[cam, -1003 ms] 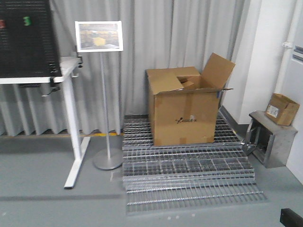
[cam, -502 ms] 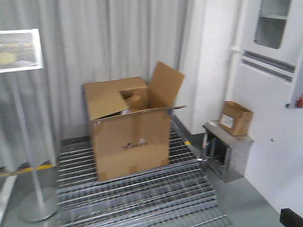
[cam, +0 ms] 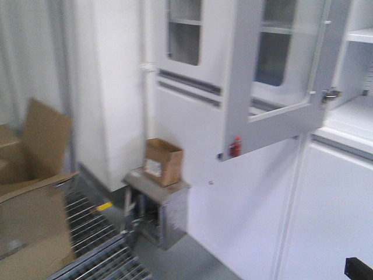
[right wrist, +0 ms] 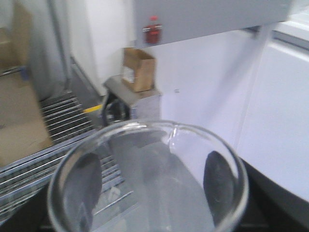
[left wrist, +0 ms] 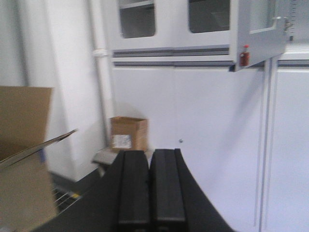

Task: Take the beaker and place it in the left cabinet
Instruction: 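Drive toward the white cabinet with the open glass door, then position the base in front of the shelf with the blue tray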

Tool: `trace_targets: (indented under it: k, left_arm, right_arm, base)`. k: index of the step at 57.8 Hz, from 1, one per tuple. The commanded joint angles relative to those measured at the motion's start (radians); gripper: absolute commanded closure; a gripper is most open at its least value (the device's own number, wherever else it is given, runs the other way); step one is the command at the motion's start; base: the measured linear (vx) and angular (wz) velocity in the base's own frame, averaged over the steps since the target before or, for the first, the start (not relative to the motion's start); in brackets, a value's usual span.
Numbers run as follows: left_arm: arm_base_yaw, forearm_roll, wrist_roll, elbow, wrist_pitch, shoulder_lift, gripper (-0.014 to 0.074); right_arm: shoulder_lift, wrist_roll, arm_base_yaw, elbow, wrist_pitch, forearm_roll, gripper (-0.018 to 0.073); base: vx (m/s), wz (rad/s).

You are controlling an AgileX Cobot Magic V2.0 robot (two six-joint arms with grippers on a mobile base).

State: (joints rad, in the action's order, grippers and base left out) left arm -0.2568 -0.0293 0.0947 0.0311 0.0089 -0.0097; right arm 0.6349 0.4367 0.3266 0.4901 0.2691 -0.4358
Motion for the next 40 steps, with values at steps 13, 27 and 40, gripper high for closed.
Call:
trace_targets:
  k: [13,27,40]
  left_arm:
    - [-0.004,-0.007,-0.004,0.016,-0.084,-0.019,0.0595]
    - [-0.004,-0.007,-0.004,0.016,-0.084,-0.019,0.0595]
    - [-0.004,-0.007,-0.004,0.016,-0.084,-0.019,0.0595]
  right_arm:
    - [-0.002,-0.001,-0.002,0.031,-0.074,-0.016,0.0565]
    - [-0.002,-0.001,-0.002,0.031,-0.074,-0.016,0.0565]
    - [-0.002,-0.001,-0.002,0.031,-0.074,-0.016,0.0565]
  base:
    - [0.43,-0.71]
    - [0.38,-0.69]
    - [0.33,-0.74]
